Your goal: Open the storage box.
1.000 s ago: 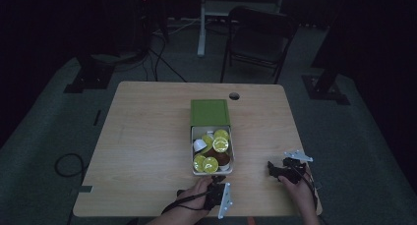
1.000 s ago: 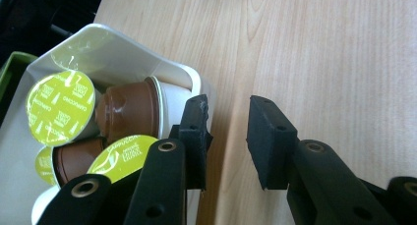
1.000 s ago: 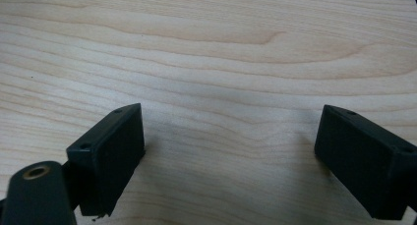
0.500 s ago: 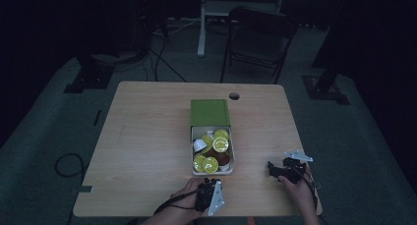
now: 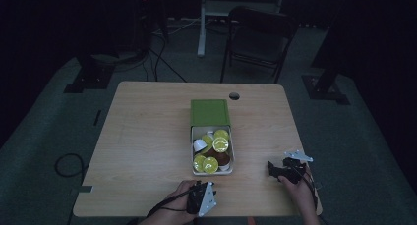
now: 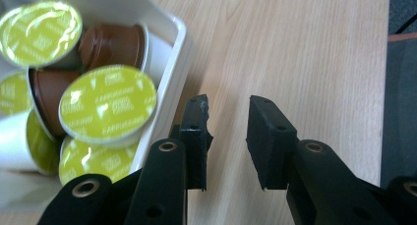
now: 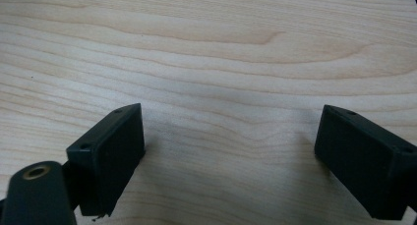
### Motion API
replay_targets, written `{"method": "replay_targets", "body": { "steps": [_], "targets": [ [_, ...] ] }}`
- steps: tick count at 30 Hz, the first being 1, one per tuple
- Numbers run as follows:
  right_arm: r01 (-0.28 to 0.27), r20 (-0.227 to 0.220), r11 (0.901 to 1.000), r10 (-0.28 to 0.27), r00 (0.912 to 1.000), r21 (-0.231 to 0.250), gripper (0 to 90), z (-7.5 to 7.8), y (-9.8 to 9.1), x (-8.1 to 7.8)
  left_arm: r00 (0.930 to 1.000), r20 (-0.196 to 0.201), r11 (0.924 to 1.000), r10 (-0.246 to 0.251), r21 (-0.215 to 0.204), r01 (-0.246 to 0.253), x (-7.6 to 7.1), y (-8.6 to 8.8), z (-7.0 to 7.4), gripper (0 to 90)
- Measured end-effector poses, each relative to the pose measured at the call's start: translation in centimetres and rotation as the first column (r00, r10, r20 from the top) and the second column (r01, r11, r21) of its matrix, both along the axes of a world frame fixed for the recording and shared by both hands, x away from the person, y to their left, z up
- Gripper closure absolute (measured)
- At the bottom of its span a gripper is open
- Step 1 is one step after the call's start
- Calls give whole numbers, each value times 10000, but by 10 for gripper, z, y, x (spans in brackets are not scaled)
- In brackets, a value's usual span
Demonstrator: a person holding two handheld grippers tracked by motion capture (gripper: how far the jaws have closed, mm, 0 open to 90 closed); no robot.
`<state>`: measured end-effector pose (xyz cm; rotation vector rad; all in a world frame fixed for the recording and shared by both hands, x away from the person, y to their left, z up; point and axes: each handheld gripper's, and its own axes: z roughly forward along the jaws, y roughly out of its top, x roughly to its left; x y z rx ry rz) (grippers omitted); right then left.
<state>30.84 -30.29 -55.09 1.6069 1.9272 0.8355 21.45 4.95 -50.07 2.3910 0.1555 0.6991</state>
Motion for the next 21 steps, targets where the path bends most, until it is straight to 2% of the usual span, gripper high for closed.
{"method": "replay_targets", "body": {
  "steps": [4,8,11,18,21],
  "targets": [
    [3,-1,10000,-3,10000,2,110,0,0,0,9996,-239,9998,159,-100,-162,-1,10,-3,699],
    [5,-2,10000,-5,10000,2,110,0,0,0,9993,-160,9994,334,-54,-335,-3,19,-3,699],
    [2,-2,10000,-2,10000,1,110,0,0,0,9988,-23,9987,489,141,-489,-4,27,-5,698],
    [8,-7,10000,-8,10000,8,110,0,0,0,9952,-340,9957,913,-103,-917,-5,44,-7,698],
    [9,-7,10000,-9,10000,4,110,0,0,0,9919,-421,9919,1199,-361,-1215,-4,52,-6,697]
  ]
}}
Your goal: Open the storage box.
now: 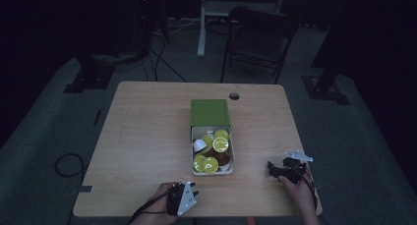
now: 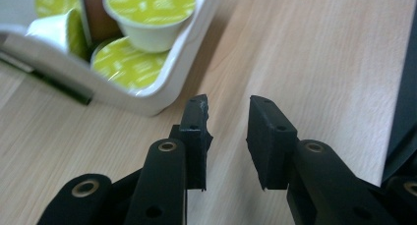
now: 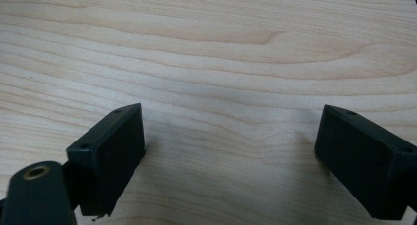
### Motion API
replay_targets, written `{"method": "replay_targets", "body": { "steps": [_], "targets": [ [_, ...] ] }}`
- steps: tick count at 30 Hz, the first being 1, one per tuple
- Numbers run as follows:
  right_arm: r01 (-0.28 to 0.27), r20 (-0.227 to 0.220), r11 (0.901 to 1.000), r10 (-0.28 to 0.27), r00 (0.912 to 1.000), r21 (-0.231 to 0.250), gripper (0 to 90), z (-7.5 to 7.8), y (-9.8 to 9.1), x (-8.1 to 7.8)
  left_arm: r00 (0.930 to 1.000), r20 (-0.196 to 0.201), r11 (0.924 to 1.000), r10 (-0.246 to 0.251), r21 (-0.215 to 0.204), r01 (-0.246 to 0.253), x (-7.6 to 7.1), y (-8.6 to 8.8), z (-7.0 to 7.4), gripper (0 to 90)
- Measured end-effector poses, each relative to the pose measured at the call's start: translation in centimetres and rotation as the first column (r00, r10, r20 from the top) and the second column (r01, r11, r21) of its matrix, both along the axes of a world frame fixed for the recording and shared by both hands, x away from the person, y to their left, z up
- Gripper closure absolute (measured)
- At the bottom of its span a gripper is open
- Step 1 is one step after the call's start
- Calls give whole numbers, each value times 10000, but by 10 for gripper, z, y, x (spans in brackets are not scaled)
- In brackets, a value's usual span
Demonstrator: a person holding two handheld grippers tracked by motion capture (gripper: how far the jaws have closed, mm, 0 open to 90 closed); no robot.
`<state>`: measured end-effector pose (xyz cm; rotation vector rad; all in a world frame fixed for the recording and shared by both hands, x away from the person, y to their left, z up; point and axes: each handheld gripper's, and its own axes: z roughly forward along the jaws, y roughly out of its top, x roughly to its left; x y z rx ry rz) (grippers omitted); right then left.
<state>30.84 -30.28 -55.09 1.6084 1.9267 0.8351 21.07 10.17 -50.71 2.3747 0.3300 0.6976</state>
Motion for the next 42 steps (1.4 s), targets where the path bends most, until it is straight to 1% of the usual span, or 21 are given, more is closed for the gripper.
{"method": "replay_targets", "body": {
  "steps": [3,5,9,11,13,15,16,18,20,21,23,24,26,29,32,33,35,37,40,41,42],
  "targets": [
    [-5,2,10000,5,10000,-1,110,0,0,0,9997,-75,9994,239,-257,-241,2,8,2,697],
    [-1,0,10000,1,10000,1,110,0,0,0,9990,-223,9977,398,-531,-410,4,14,3,697],
    [-1,-1,10000,1,10000,0,110,0,0,0,9980,-127,9957,617,-685,-624,9,27,6,695],
    [-1,-2,10000,1,10000,1,110,0,0,0,9969,-78,9928,784,-908,-788,15,38,8,694],
    [-2,-2,10000,2,10000,0,110,0,0,0,9967,2,9898,810,-1173,-804,19,46,9,692],
    [-1,-2,10000,1,10000,-1,110,0,0,0,9951,-81,9862,984,-1330,-986,21,54,11,691],
    [-1,-2,10000,1,10000,-1,110,0,0,0,9934,-97,9829,1140,-1448,-1142,23,57,11,691],
    [-2,-1,10000,2,10000,-2,110,0,0,0,9900,-126,9791,1407,-1465,-1410,25,65,10,692],
    [1,-2,10000,-1,10000,1,110,0,0,0,9860,-223,9721,1654,-1647,-1668,28,73,9,691],
    [-2,0,10000,2,10000,1,110,0,0,0,9842,-235,9704,1755,-1642,-1769,29,77,9,691],
    [-2,1,10000,2,10000,1,110,0,0,0,9801,-296,9635,1961,-1800,-1982,32,85,8,685],
    [-1,0,10000,1,10000,1,110,0,0,0,9776,-345,9581,2077,-1942,-2104,34,89,8,682],
    [-1,0,10000,1,10000,1,110,0,0,0,9734,-428,9506,2249,-2098,-2288,36,95,8,681],
    [-1,0,10000,1,10000,0,110,0,0,0,9671,-564,9390,2481,-2312,-2544,40,104,7,660],
    [-2,1,10000,2,10000,0,110,0,0,0,9631,-656,9302,2611,-2494,-2692,43,112,6,621],
    [0,0,10000,0,10000,0,110,0,0,0,9611,-677,9257,2679,-2585,-2762,44,114,6,613],
    [-1,1,10000,1,10000,1,110,0,0,0,9577,-744,9215,2779,-2608,-2876,45,117,5,584],
    [1,-1,10000,-1,10000,2,110,0,0,0,9559,-799,9200,2827,-2596,-2938,46,120,5,572],
    [-2,1,10000,2,10000,0,110,0,0,0,9505,-1027,9122,2934,-2675,-3105,48,125,4,529],
    [-2,1,10000,2,10000,0,110,0,0,0,9505,-1027,9122,2934,-2675,-3105,48,125,4,519],
    [-1,1,10000,1,10000,0,110,0,0,0,9448,-1173,9022,3058,-2815,-3269,49,128,3,519]
  ]
}}
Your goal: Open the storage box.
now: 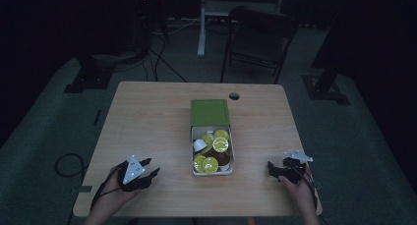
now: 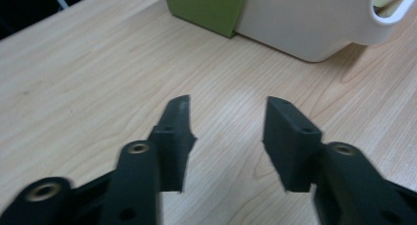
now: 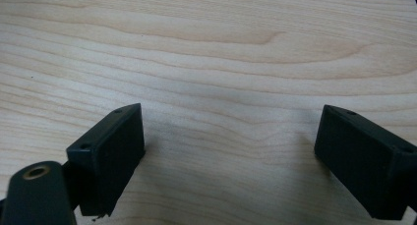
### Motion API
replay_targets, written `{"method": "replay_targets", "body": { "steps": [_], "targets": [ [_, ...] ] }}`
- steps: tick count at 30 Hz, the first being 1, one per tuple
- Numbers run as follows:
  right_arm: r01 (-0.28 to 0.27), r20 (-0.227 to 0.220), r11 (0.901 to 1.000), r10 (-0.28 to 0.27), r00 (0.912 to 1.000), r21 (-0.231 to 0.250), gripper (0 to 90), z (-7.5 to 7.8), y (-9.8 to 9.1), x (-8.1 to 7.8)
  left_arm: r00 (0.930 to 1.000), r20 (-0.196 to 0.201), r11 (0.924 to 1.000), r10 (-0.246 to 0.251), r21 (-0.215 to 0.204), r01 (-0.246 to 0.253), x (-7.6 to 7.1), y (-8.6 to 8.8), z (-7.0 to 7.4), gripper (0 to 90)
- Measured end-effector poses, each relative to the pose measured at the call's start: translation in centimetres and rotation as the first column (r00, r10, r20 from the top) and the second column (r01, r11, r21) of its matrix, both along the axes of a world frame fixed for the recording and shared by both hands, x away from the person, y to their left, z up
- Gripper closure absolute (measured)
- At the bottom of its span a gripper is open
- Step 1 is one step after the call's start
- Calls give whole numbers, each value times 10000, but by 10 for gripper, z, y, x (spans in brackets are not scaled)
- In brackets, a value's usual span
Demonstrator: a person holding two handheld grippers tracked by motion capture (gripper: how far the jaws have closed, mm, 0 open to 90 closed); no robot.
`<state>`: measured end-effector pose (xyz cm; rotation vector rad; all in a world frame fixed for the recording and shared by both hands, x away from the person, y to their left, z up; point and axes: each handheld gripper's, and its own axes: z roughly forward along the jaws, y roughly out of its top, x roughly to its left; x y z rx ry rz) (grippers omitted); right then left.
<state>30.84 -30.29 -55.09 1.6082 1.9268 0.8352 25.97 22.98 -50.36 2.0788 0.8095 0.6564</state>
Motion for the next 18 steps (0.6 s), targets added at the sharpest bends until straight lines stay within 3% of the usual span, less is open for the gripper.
{"method": "replay_targets", "body": {
  "steps": [4,12,18],
  "targets": [
    [0,0,10000,0,10000,2,110,0,0,0,9994,-75,9991,333,-252,-335,4,7,-2,425],
    [2,0,10000,-2,10000,3,110,0,0,0,9978,-497,9975,439,-530,-465,9,20,-11,353],
    [1,-1,10000,-1,10000,3,110,0,0,0,9961,-463,9964,745,-377,-763,12,25,-17,238]
  ]
}}
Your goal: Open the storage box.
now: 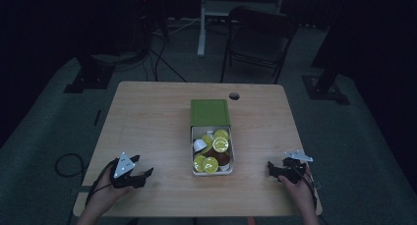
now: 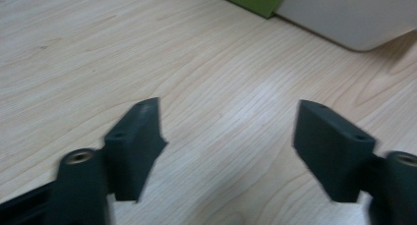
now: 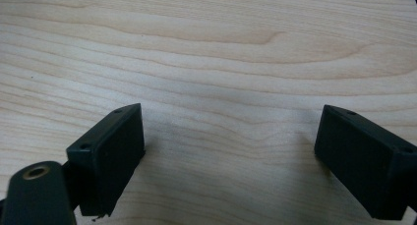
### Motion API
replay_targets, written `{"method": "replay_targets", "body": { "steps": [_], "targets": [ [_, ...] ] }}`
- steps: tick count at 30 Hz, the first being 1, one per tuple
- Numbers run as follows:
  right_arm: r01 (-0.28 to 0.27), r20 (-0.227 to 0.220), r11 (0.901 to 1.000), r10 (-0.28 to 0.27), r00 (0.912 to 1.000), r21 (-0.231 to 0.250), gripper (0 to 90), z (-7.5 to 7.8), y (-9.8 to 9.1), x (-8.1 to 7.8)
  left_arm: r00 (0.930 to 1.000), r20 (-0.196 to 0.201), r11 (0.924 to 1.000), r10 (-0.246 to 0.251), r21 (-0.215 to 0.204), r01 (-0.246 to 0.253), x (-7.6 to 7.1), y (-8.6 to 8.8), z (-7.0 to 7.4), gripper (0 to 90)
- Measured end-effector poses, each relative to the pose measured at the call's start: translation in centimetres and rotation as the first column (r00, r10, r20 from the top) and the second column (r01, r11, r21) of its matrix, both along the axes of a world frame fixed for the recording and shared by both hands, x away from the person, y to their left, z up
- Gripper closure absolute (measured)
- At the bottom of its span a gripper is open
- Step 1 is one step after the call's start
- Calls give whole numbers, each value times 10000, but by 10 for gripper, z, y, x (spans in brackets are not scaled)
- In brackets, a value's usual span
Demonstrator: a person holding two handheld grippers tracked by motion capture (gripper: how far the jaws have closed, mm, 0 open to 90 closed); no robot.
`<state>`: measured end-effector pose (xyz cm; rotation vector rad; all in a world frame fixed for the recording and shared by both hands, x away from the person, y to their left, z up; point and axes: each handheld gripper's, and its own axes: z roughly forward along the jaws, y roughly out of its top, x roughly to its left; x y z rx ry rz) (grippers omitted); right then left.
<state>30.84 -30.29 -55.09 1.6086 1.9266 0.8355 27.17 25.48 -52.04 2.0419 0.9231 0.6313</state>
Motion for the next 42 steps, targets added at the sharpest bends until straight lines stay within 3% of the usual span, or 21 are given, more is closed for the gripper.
{"method": "replay_targets", "body": {
  "steps": [2,5,17,23,28,32,36,39,42],
  "targets": [
    [-2,2,10000,2,10000,-2,110,0,0,0,9998,-200,10000,81,-26,-82,1,0,-2,172],
    [-1,2,10000,1,10000,0,110,0,0,0,9989,-382,9996,289,76,-286,2,2,-7,145],
    [-4,0,10000,4,10000,-1,110,0,0,0,9834,-1012,9885,1504,22,-1509,8,22,-16,144],
    [-4,-4,10000,4,10000,-1,110,0,0,0,9782,-1167,9851,1719,139,-1714,10,28,-21,144],
    [-1,-8,10000,1,10000,1,110,0,0,0,9773,-1415,9875,1575,278,-1551,13,28,-23,107],
    [-3,-6,10000,3,10000,0,110,0,0,0,9706,-1588,9825,1811,725,-1714,16,26,-25,107],
    [-5,-6,10000,5,10000,0,110,0,0,0,9674,-1732,9823,1849,634,-1764,18,28,-25,105],
    [-27,0,10000,27,10000,5,109,0,0,0,9568,-2108,9798,2002,412,-1959,19,30,-25,103],
    [-35,-4,10000,35,10000,11,109,0,0,0,9570,-2112,9800,1989,406,-1948,20,30,-25,102]
  ]
}}
